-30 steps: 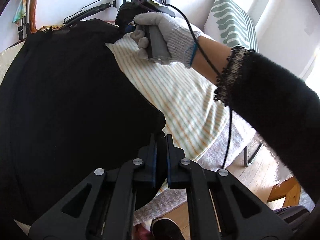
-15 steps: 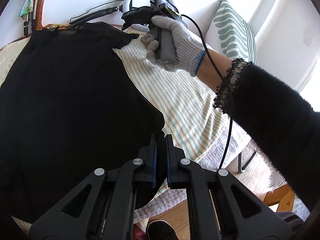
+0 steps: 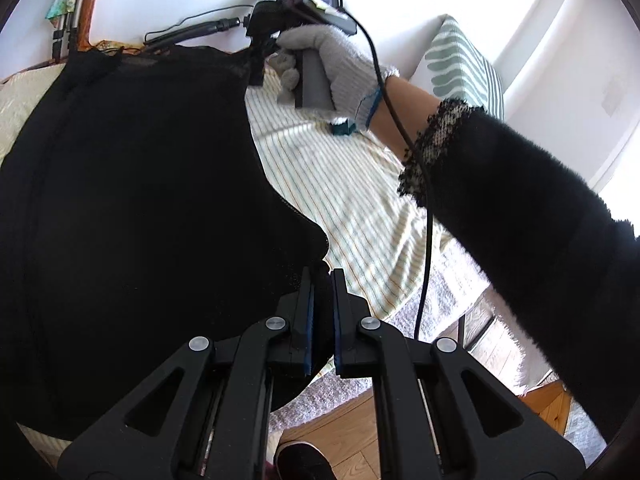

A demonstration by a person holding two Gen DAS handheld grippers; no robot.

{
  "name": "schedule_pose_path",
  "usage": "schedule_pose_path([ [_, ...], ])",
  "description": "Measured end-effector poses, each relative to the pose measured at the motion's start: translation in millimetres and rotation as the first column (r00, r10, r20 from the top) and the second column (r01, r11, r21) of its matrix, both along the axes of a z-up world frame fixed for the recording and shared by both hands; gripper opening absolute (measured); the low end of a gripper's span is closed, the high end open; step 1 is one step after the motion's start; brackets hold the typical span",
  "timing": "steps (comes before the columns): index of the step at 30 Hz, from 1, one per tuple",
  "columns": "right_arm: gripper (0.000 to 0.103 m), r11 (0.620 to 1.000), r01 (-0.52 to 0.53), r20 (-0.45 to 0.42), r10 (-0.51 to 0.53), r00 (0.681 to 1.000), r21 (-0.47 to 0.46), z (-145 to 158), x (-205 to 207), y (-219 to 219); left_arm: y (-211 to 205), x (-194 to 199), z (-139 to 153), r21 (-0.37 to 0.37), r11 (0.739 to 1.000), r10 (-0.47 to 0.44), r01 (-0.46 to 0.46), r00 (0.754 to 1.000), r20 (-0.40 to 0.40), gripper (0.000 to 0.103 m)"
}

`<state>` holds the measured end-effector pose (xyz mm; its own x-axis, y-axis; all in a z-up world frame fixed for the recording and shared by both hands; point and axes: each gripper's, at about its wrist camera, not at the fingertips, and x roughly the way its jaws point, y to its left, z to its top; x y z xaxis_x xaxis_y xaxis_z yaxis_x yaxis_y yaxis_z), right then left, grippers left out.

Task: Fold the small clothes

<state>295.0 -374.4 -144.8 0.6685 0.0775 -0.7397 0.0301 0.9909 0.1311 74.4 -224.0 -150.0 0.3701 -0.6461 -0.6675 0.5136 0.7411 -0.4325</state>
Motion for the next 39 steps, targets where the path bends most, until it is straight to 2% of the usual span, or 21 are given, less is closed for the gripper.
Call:
schedule_pose_path([
  [1,0.002,1.000,-0.011,-0.001,0.011,1.000,-0.011,4.3,1.8,4.1,3.4,0.5,-0.3,-0.004,1.000,0.005,-0.005,1.000,-0.003,0.005],
  [4,0.002,0.992,-0.046,-0.017,0.044,0.999,-0.120,9.6,6.3,28.4,14.6,4.0,-4.7,-0.019,0.999,0.026,-0.027,0.999,-0.033,0.005],
  [8,0.002,0.979,-0.079,-0.037,0.073,0.997,-0.188,13.5,13.9,59.5,32.8,7.6,-8.3,-0.044,0.996,0.068,-0.071,0.995,-0.068,0.005],
  [16,0.002,0.951,-0.185,-0.038,0.181,0.983,-0.249,25.8,24.8,132.1,87.3,13.3,-15.9,-0.067,0.977,0.194,-0.203,0.973,-0.128,0.005],
  [23,0.002,0.928,-0.254,-0.085,0.240,0.967,-0.271,0.9,43.4,188.3,128.0,18.9,-33.3,-0.044,0.954,0.281,-0.296,0.937,-0.206,0.005],
  [29,0.002,0.931,-0.301,-0.124,0.280,0.952,-0.209,-18.7,49.6,214.7,138.1,18.0,-38.5,0.033,0.944,0.329,-0.330,0.922,-0.206,0.005],
  [30,0.003,0.930,-0.313,-0.135,0.290,0.947,-0.192,-21.0,50.7,216.8,138.9,16.9,-37.9,0.045,0.942,0.335,-0.333,0.921,-0.199,0.008],
  [31,0.008,0.931,-0.325,-0.142,0.304,0.942,-0.163,-21.3,51.1,217.6,138.8,15.9,-36.1,0.055,0.942,0.334,-0.330,0.924,-0.188,0.012],
  [32,0.017,0.933,-0.337,-0.143,0.320,0.937,-0.124,-19.0,49.9,215.6,136.6,16.6,-35.7,0.064,0.942,0.335,-0.329,0.925,-0.178,0.025],
  [33,0.022,0.936,-0.343,-0.132,0.331,0.934,-0.082,-14.7,47.6,211.6,136.2,14.3,-31.3,0.067,0.942,0.336,-0.329,0.929,-0.157,0.035],
  [35,0.031,0.941,-0.336,-0.091,0.333,0.938,-0.021,-0.9,38.1,199.2,137.0,8.3,-21.3,0.068,0.943,0.332,-0.327,0.938,-0.102,0.037],
  [39,0.031,0.952,-0.300,-0.042,0.303,0.952,0.058,26.1,10.2,170.0,140.4,-1.3,0.4,0.048,0.948,0.315,-0.313,0.949,-0.024,0.037],
])
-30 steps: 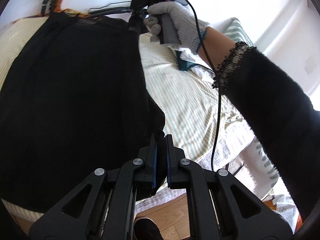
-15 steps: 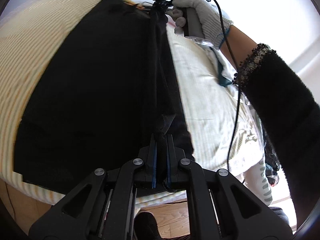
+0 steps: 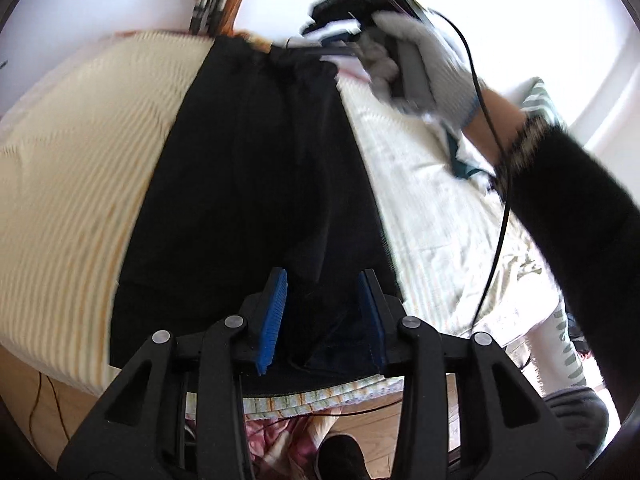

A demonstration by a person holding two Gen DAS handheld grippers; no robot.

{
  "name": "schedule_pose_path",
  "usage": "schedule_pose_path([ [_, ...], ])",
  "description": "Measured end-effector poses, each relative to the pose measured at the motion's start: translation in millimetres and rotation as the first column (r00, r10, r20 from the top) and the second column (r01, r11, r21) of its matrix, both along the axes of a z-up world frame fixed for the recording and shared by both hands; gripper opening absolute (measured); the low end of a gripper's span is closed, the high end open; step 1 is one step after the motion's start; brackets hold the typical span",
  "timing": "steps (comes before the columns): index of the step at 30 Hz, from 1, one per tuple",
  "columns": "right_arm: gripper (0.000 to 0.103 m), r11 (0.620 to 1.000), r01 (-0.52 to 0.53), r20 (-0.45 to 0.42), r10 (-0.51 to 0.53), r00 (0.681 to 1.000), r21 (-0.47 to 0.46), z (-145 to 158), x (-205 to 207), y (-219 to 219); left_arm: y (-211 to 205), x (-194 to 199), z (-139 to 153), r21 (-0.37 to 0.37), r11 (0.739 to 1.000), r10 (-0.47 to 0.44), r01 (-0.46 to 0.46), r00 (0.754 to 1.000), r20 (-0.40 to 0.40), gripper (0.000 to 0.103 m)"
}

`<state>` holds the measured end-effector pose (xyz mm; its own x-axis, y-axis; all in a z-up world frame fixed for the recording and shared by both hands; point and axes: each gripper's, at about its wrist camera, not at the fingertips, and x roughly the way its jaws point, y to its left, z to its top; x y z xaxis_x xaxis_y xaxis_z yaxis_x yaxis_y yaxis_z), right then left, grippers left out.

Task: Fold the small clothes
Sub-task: 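Fold this side over the first fold and open both grippers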

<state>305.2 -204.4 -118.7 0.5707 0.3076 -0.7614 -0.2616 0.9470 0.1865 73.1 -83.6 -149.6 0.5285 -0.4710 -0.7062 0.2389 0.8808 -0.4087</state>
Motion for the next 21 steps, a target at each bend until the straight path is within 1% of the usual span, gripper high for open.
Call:
schedule_pose_path([
  [2,0.031,1.000,0.026,0.015,-0.026,1.000,0.012,11.8,-21.3,-15.2,5.5,-5.3,10.2,-0.003,1.000,-0.003,0.003,0.999,0.040,0.037],
  [3,0.031,0.998,0.050,0.023,-0.050,0.998,0.024,18.9,-39.1,-25.4,10.1,-7.7,15.7,-0.002,1.000,-0.005,0.005,0.998,0.060,0.037],
  [4,0.031,0.998,0.059,0.020,-0.060,0.998,0.039,21.5,-47.7,-30.1,15.8,-9.6,20.3,-0.004,1.000,-0.003,0.003,0.997,0.078,0.037],
  [6,0.031,0.994,0.084,0.008,-0.085,0.996,0.071,28.6,-79.5,-43.8,27.6,-12.1,30.7,-0.012,1.000,0.015,-0.014,0.993,0.115,0.037],
  [8,0.031,0.992,0.094,-0.003,-0.094,0.996,0.090,31.8,-114.1,-54.1,40.3,-14.1,38.8,-0.026,0.999,0.025,-0.021,0.989,0.146,0.037],
  [10,0.031,0.991,0.106,-0.017,-0.105,0.994,0.085,30.2,-152.3,-59.9,55.0,-16.9,44.9,-0.011,0.999,0.039,-0.038,0.984,0.173,0.039],
  [11,0.031,0.991,0.109,-0.030,-0.107,0.994,0.079,27.1,-170.2,-63.3,60.8,-15.4,44.7,-0.002,0.999,0.041,-0.041,0.985,0.168,0.048],
  [12,0.031,0.991,0.113,-0.051,-0.110,0.993,0.071,20.0,-193.4,-66.8,61.8,-11.8,43.5,0.010,0.999,0.039,-0.041,0.988,0.148,0.052],
  [15,0.031,0.989,0.120,-0.112,-0.111,0.987,0.085,0.0,-241.6,-73.4,75.1,1.7,26.8,0.046,0.997,0.061,-0.063,0.997,0.057,0.052],
  [18,0.031,0.987,0.106,-0.179,-0.083,0.980,0.123,-27.4,-285.5,-68.4,88.3,9.7,5.1,0.070,0.992,0.106,-0.104,0.994,-0.021,0.052],
  [19,0.031,0.986,0.103,-0.195,-0.075,0.978,0.135,-33.2,-293.4,-67.1,93.7,7.0,-1.1,0.063,0.991,0.121,-0.118,0.992,-0.047,0.052],
  [21,0.031,0.981,0.084,-0.232,-0.042,0.972,0.173,-47.6,-309.7,-60.2,98.9,6.6,-13.7,0.046,0.992,0.118,-0.114,0.988,-0.096,0.052],
])
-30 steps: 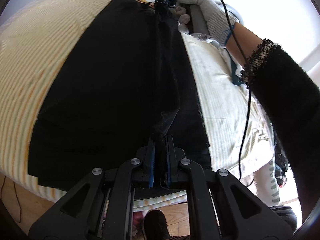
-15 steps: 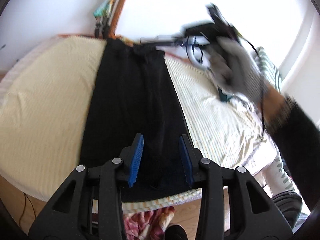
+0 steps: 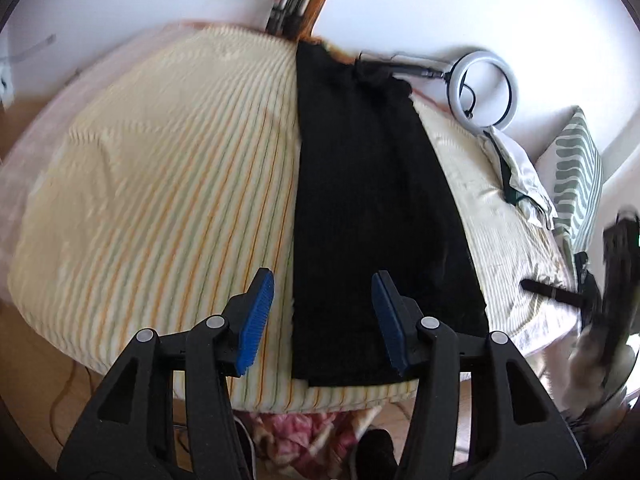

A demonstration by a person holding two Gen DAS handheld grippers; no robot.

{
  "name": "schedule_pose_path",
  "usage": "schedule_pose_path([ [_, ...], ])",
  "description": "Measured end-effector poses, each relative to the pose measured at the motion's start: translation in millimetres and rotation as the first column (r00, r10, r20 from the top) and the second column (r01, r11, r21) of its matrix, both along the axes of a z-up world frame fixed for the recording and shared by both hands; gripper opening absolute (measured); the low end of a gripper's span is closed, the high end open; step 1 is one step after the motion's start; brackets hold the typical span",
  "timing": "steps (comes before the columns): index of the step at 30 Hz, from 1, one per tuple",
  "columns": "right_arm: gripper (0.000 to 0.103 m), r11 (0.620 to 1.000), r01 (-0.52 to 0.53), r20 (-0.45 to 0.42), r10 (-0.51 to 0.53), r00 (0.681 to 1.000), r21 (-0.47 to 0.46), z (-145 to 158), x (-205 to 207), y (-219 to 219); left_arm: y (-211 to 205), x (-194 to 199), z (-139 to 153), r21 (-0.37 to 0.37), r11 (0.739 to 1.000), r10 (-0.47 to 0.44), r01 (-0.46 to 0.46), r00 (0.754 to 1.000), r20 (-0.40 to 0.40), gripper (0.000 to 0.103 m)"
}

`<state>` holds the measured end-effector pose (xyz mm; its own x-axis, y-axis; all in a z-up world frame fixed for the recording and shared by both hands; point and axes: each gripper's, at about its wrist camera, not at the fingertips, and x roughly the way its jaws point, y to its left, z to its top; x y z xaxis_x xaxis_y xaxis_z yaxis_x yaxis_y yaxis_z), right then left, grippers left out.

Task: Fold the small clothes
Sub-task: 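Fold this side over the first fold and open both grippers, then grasp the hem end of the folded strip with both grippers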

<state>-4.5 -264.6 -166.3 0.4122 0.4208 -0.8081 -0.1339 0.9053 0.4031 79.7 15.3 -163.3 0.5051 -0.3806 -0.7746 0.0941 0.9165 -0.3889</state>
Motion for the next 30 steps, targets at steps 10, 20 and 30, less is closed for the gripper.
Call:
schedule_pose_path([
  [10,0.031,0.993,-0.085,-0.072,0.091,0.993,0.082,-32.2,-12.7,30.3,4.8,-14.4,-24.7,-0.018,1.000,0.007,-0.008,0.999,-0.053,0.049],
  [20,0.004,0.984,-0.094,-0.065,0.105,0.992,0.148,-33.6,-14.3,30.1,3.7,-13.6,-19.3,-0.059,0.998,-0.019,0.017,0.999,-0.040,0.002],
  [30,0.004,0.980,-0.057,-0.089,0.075,0.993,0.188,-47.9,-17.1,10.7,-5.4,-20.4,-26.3,-0.041,0.998,-0.041,0.039,0.998,-0.050,0.002],
])
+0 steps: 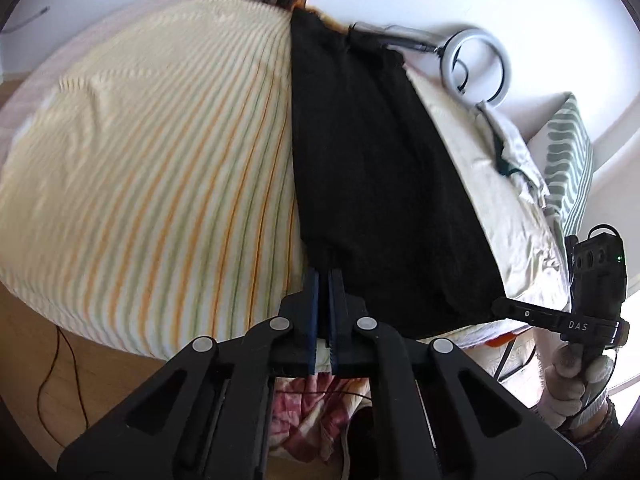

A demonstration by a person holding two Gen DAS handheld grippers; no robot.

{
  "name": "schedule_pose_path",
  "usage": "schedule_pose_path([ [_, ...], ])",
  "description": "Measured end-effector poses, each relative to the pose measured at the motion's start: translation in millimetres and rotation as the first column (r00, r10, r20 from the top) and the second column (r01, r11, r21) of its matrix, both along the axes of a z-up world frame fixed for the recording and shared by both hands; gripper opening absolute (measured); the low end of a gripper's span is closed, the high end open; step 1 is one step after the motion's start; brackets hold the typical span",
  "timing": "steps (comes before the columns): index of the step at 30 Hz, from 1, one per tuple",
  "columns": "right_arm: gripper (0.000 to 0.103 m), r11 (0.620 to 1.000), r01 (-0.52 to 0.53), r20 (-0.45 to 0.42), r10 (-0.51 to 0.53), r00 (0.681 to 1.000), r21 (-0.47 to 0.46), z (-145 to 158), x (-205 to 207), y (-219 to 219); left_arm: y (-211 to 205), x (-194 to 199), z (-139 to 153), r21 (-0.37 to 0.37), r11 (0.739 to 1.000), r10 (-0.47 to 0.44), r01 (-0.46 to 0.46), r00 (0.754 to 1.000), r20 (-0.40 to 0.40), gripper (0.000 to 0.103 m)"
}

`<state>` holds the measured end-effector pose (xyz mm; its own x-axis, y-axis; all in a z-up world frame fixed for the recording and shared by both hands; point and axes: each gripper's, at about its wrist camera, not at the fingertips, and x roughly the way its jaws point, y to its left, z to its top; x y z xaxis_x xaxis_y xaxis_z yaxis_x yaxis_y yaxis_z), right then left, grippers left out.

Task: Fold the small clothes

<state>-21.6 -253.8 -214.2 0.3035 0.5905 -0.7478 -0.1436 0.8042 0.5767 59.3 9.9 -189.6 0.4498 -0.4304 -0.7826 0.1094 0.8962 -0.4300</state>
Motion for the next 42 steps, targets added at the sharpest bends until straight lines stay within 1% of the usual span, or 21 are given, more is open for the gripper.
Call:
schedule_pose_path([
  [2,0.004,1.000,-0.004,0.001,0.004,1.000,0.002,-0.2,1.6,2.0,0.1,0.7,-1.0,-0.001,1.000,0.001,-0.001,1.000,-0.002,0.002],
  [4,0.004,1.000,-0.001,0.002,0.001,1.000,0.022,1.4,3.5,2.3,1.6,1.1,3.0,-0.005,1.000,0.004,-0.004,1.000,0.008,0.002],
  [7,0.004,0.998,0.003,-0.006,-0.003,1.000,0.058,0.0,4.1,-11.6,2.8,3.3,7.9,-0.017,1.000,0.009,-0.008,1.000,0.021,0.002],
  [9,0.004,0.998,0.007,-0.007,-0.007,1.000,0.061,-0.9,5.2,-16.4,2.6,5.0,9.4,-0.023,1.000,0.009,-0.009,1.000,0.023,0.002],
  [12,0.004,0.995,0.016,0.003,-0.016,1.000,0.097,3.0,8.4,-24.0,3.6,11.5,13.9,-0.071,0.997,0.023,-0.022,1.000,0.012,0.002],
  [14,0.004,0.992,0.023,0.021,-0.026,0.999,0.125,9.5,11.6,-30.7,0.7,15.9,20.2,-0.075,0.997,0.026,-0.023,0.999,0.030,0.002],
  [18,0.004,0.985,0.031,0.050,-0.040,0.998,0.167,16.8,18.3,-41.4,-2.9,31.0,31.8,-0.075,0.997,0.036,-0.031,0.998,0.059,0.002],
  [24,0.004,0.975,0.066,0.071,-0.082,0.994,0.213,29.8,46.4,-53.5,-5.6,65.4,41.5,-0.063,0.997,0.043,-0.038,0.996,0.078,0.002],
  [28,0.004,0.975,0.080,0.104,-0.103,0.989,0.207,40.1,69.9,-50.3,-6.4,91.5,41.5,-0.070,0.996,0.053,-0.048,0.996,0.072,0.002],
  [32,0.004,0.977,0.095,0.115,-0.119,0.986,0.192,42.4,94.4,-41.6,-9.8,115.2,39.3,-0.056,0.997,0.057,-0.053,0.996,0.073,0.002],
  [34,0.004,0.978,0.099,0.119,-0.122,0.985,0.181,39.8,104.3,-41.9,-10.2,125.5,36.8,-0.054,0.997,0.062,-0.058,0.996,0.071,0.002],
  [39,0.004,0.976,0.127,0.089,-0.144,0.986,0.176,27.5,128.6,-38.1,-6.7,145.5,26.2,-0.068,0.994,0.084,-0.081,0.995,0.051,0.002],
  [42,0.004,0.976,0.134,0.069,-0.148,0.987,0.172,18.6,134.7,-41.5,-7.2,154.6,20.1,-0.048,0.995,0.091,-0.089,0.995,0.046,0.002],
])
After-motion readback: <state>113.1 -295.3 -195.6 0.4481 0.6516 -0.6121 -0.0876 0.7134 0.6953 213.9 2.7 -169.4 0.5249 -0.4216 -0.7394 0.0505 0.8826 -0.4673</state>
